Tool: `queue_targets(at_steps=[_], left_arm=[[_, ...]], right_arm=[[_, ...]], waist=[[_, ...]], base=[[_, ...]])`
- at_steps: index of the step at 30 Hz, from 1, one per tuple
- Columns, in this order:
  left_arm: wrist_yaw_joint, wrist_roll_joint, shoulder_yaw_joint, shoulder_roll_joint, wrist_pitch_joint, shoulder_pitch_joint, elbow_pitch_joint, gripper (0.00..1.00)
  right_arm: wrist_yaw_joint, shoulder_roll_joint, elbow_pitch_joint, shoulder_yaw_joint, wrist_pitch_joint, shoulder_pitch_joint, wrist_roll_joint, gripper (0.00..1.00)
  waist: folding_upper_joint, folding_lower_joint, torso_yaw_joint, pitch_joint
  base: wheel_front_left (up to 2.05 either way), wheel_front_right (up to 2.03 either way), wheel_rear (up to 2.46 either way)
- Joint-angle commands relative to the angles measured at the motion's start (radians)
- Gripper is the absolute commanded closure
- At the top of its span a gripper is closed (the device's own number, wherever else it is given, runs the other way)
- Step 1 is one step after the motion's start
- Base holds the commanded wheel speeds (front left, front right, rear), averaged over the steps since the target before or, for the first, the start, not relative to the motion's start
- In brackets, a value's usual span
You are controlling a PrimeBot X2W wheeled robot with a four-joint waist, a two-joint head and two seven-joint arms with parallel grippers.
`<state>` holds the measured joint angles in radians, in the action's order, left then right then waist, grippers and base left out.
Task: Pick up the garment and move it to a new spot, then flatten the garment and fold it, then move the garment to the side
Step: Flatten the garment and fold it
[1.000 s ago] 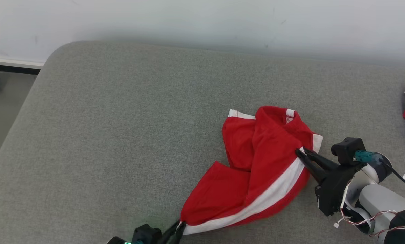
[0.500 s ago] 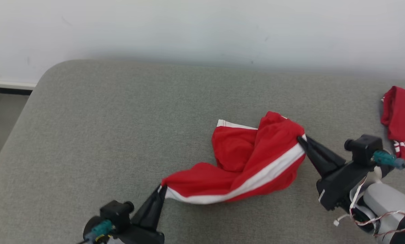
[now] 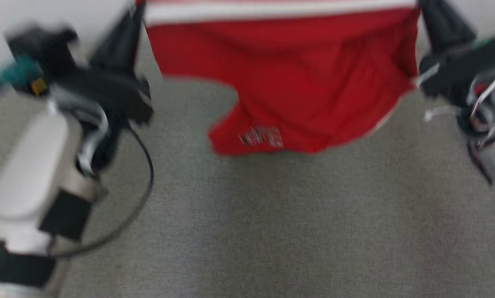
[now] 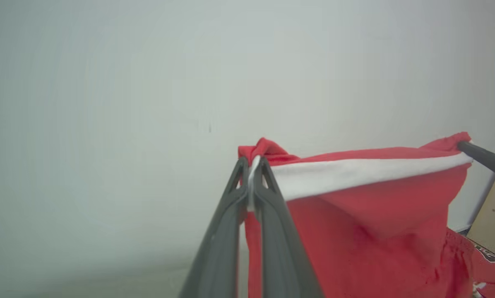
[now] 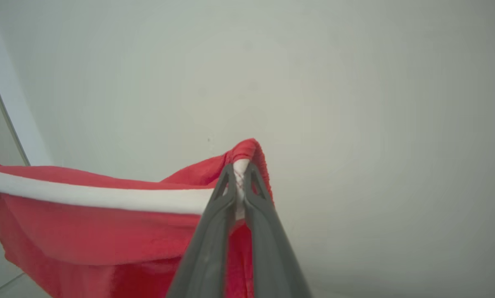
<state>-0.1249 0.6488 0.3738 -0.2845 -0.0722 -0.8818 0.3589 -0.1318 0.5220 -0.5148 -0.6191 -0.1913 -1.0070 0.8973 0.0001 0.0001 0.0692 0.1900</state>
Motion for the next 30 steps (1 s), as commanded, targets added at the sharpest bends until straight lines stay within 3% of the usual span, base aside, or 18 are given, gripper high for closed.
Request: queue_targets(at_steps=[1, 10, 17, 30], left_arm=[[-0.006, -0.001, -0.005, -0.008, 0.012, -0.050, 0.011, 1.00], [0.019, -0.038, -0.047, -0.015, 0.107, -0.578, 0.158, 1.00], [0.026, -0.071, -0.049, 0.018, 0.083, -0.891, 0.311, 1.00], [0.003, -0.096, -0.001, 0.040, 0.002, -1.148, 0.575, 1.00]], right_arm=[[0.003, -0.009, -0.014, 0.009, 0.011, -0.040, -0.007, 1.00], [0.003, -0.096, -0.166, 0.105, 0.134, -0.499, 0.004, 1.00], [0.003, -0.130, -0.346, 0.166, 0.160, -0.770, -0.002, 1.00], [0.003, -0.220, -0.500, 0.115, 0.132, -0.971, -0.072, 1.00]], waist=[[-0.0001, -0.0001, -0.053, 0.138], [-0.0001, -0.0001, -0.098, 0.371], [-0.0001, -0.0001, -0.097, 0.476], [-0.0001, -0.0001, -0.122, 0.557]], base=[[0.00, 0.00, 0.00], [0.00, 0.00, 0.00], [0.00, 0.00, 0.00], [0.00, 0.00, 0.00]])
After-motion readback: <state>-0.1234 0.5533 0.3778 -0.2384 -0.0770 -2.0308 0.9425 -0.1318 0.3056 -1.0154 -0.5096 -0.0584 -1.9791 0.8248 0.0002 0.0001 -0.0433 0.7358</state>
